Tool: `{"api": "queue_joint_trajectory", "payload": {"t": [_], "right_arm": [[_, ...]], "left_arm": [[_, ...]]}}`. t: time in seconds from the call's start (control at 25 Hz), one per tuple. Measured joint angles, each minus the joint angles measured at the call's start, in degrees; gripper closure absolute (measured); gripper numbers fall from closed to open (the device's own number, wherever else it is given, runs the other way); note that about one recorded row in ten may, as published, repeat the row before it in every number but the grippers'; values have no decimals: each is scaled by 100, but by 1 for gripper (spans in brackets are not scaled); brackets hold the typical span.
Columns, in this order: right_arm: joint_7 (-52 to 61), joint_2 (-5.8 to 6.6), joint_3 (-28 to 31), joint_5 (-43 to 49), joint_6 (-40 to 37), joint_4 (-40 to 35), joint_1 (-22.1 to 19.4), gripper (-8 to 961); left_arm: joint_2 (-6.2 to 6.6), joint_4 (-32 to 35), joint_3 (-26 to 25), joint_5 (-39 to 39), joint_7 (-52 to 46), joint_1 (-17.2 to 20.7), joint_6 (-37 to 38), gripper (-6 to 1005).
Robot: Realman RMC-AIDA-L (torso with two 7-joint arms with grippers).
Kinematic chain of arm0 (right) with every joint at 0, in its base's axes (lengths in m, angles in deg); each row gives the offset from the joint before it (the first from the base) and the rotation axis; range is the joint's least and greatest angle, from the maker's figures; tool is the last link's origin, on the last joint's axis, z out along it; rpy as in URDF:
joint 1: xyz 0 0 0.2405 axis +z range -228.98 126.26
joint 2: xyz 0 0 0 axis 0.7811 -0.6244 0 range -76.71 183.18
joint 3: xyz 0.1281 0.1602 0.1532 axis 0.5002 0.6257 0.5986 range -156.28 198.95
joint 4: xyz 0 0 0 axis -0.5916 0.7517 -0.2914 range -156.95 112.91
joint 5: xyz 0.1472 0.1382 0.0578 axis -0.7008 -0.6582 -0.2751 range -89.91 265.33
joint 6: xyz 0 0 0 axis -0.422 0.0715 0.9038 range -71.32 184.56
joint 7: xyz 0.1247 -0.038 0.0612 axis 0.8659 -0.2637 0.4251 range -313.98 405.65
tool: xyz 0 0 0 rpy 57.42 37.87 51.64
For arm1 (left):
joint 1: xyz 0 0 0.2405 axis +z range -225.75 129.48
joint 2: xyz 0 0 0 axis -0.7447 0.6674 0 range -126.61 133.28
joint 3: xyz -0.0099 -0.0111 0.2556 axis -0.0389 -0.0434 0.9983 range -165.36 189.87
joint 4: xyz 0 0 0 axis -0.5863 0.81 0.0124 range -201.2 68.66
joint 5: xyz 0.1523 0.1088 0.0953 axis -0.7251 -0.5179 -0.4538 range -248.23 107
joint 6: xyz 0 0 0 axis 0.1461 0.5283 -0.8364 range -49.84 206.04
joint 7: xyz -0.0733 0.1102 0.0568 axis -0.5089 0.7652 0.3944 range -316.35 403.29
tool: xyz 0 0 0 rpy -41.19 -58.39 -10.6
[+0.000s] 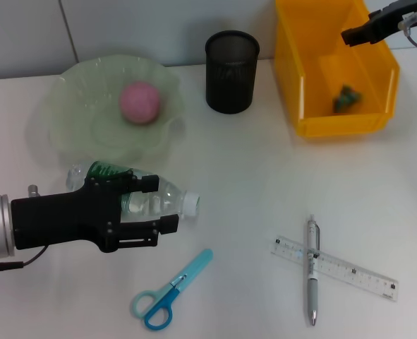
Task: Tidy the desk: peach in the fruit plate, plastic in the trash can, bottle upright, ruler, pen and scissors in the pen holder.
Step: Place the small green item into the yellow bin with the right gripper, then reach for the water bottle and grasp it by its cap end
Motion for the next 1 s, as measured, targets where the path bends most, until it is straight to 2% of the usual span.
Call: {"api": "queue_joint_trajectory", "payload": {"t": [0.36, 0.48, 0.56, 0.68, 0.76, 0.88, 1.0], "right_arm": [[-48, -11, -6, -194, 51, -12, -21, 271], [-191, -11, 40, -622, -37, -140, -126, 193], [-301, 15, 70, -1141, -167, -336, -319, 193], [-670, 120, 169, -2368, -531, -654, -775, 192], [-949, 236, 265, -3219, -873, -721, -1065, 192], [-1440, 395, 431, -4341, -1441, -634, -1418, 192], [-2002, 468, 571, -5008, -2039, -323, -1673, 192]], "left_arm": [[3, 12, 0, 0, 2, -7, 3, 167], [3, 12, -23, 0, 2, -5, 3, 167], [4, 12, -44, 0, 3, -3, 3, 167], [4, -7, -80, 0, 19, 5, 4, 166], [3, -10, -81, 0, 23, 4, 11, 166], [2, -4, -89, 0, 27, -1, 53, 166], [-13, -2, -139, 0, 71, -7, 123, 166]]}}
